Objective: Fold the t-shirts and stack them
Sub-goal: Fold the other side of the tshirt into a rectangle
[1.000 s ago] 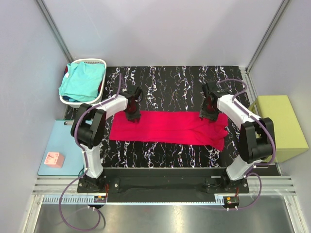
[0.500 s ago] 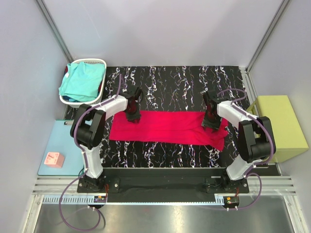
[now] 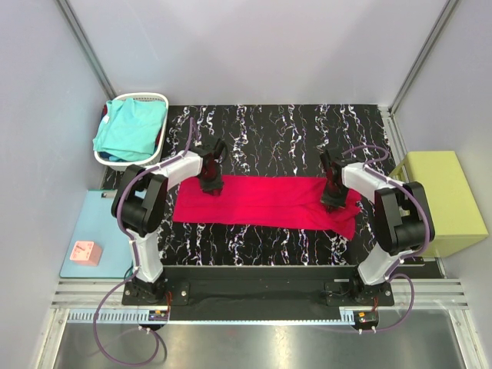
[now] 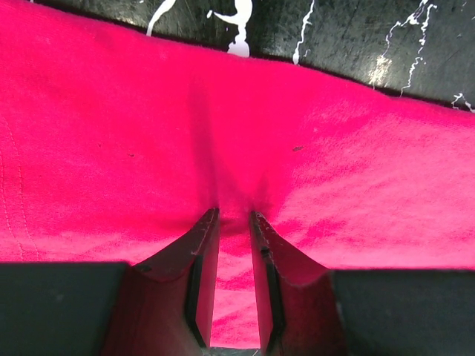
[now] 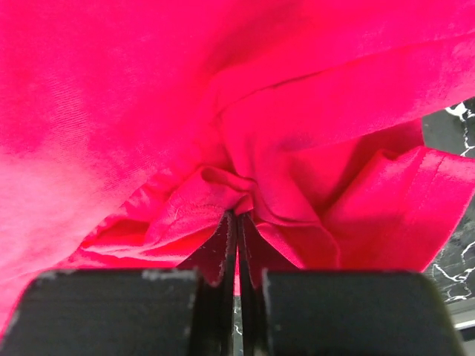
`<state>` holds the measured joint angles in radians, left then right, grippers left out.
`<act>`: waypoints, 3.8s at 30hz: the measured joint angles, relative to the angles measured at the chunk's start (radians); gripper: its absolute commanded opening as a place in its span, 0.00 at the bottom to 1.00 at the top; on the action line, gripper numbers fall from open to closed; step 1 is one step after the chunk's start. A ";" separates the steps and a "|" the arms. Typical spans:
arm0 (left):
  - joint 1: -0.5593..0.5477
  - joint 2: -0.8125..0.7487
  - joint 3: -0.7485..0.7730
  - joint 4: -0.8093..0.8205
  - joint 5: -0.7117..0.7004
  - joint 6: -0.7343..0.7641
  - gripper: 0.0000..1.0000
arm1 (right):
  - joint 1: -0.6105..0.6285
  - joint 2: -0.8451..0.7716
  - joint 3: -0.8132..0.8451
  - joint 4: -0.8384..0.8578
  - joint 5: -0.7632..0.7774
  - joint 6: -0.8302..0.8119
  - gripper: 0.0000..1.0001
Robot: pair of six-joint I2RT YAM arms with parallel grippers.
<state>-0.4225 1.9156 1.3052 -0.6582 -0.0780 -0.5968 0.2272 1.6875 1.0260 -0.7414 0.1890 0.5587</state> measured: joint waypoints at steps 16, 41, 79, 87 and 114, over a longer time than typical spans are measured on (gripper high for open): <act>-0.016 0.000 -0.005 0.002 0.000 -0.003 0.27 | 0.000 -0.163 -0.016 -0.016 -0.024 0.013 0.00; -0.021 0.046 0.057 -0.006 0.008 -0.015 0.27 | 0.060 -0.209 -0.055 -0.217 -0.209 -0.015 0.31; -0.018 0.034 0.039 -0.001 0.008 -0.013 0.27 | -0.014 -0.003 0.126 -0.069 -0.031 0.037 0.37; -0.018 0.034 0.039 -0.001 0.008 -0.014 0.27 | -0.013 -0.029 0.031 -0.083 -0.077 0.014 0.30; -0.021 0.036 0.041 -0.001 0.008 -0.013 0.27 | 0.123 -0.195 -0.046 -0.198 -0.326 -0.011 0.41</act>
<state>-0.4438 1.9518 1.3464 -0.6594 -0.0700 -0.6102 0.3500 1.4929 0.9802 -0.9390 -0.1371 0.5476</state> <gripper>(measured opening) 0.274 0.290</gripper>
